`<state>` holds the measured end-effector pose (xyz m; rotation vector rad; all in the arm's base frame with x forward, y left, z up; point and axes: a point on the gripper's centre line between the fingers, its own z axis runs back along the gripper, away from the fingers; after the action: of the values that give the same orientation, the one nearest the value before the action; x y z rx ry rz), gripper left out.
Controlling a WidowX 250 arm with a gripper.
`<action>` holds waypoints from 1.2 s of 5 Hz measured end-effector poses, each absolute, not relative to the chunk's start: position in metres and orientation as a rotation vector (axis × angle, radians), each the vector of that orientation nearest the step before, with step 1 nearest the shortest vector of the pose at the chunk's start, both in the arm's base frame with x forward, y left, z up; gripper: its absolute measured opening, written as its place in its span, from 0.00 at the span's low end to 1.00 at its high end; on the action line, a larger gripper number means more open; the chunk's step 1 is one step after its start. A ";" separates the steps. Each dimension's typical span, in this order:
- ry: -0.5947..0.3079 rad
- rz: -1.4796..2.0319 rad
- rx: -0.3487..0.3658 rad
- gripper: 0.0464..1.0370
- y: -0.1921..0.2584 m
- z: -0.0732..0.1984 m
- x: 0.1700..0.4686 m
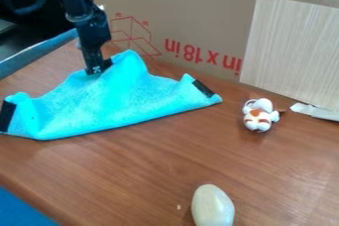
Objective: Unfold the cloth from top left to bottom right
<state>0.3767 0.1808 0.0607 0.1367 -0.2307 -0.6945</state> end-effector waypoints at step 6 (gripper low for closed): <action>-0.231 -0.937 0.371 0.02 0.075 0.072 0.275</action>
<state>0.2751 0.0751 0.0719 0.3709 -0.2311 -0.9369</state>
